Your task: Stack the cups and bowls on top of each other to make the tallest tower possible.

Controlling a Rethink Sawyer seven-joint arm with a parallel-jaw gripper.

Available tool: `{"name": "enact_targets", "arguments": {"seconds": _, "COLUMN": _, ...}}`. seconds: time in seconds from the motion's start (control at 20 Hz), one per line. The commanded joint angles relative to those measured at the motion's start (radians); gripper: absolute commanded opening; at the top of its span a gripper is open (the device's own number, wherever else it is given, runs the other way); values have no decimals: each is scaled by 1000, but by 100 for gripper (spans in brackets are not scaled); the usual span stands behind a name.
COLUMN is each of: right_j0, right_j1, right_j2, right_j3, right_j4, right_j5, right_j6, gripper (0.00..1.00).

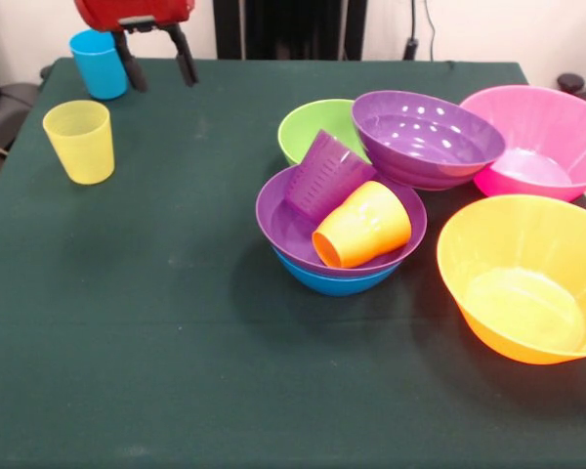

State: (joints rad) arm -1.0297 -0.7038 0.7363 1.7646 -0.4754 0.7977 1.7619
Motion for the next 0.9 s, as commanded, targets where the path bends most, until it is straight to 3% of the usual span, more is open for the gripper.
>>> {"name": "enact_targets", "arguments": {"seconds": 0.05, "right_j0": 18, "right_j1": 100, "right_j2": 34, "right_j3": -42, "right_j4": -22, "right_j5": 36, "right_j6": -191, "gripper": 100}}
{"name": "enact_targets", "arguments": {"seconds": 0.6, "right_j0": 21, "right_j1": 182, "right_j2": 38, "right_j3": -100, "right_j4": -37, "right_j5": 53, "right_j6": -212, "gripper": 100}}
{"name": "enact_targets", "arguments": {"seconds": 0.75, "right_j0": 19, "right_j1": 180, "right_j2": 39, "right_j3": -108, "right_j4": -47, "right_j5": 66, "right_j6": -228, "gripper": 100}}
{"name": "enact_targets", "arguments": {"seconds": 0.9, "right_j0": 47, "right_j1": 142, "right_j2": 22, "right_j3": -95, "right_j4": -65, "right_j5": 56, "right_j6": -182, "gripper": 100}}
